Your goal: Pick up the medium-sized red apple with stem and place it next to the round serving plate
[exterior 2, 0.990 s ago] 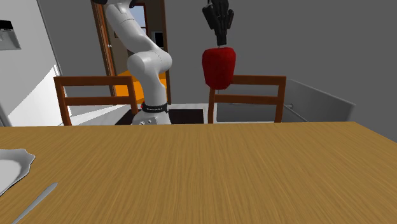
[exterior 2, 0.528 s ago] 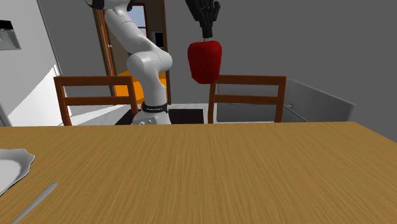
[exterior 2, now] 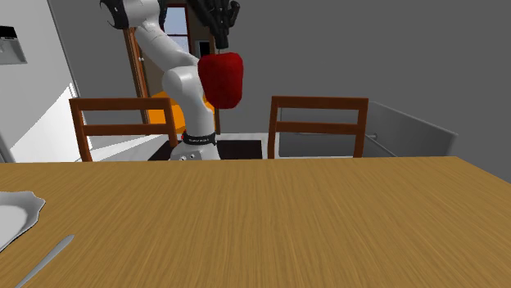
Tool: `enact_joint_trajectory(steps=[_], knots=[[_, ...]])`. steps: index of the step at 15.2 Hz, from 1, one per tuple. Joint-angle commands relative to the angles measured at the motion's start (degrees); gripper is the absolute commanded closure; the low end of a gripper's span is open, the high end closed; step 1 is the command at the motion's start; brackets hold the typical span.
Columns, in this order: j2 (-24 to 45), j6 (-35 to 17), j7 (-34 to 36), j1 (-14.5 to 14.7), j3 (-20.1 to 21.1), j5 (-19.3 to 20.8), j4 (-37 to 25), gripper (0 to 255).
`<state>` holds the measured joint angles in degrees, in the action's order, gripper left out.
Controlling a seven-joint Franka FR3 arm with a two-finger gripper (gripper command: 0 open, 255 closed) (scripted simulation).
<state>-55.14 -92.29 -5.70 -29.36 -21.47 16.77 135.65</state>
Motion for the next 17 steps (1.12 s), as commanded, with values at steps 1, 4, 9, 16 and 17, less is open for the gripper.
enact_joint_trajectory(steps=[1,4,9,16,17], knots=[[-3.1,2.2,-2.2,-1.5,-1.2,1.5,0.7,255],[-6.7,5.0,-5.6,-3.5,-3.4,3.7,0.9,255],[-11.4,9.6,-11.7,-6.5,-7.3,7.8,-0.2,255],[-15.6,15.3,-20.9,-9.6,-13.3,14.2,-4.4,255],[-15.9,16.0,-22.2,-9.9,-14.2,15.1,-5.3,255]])
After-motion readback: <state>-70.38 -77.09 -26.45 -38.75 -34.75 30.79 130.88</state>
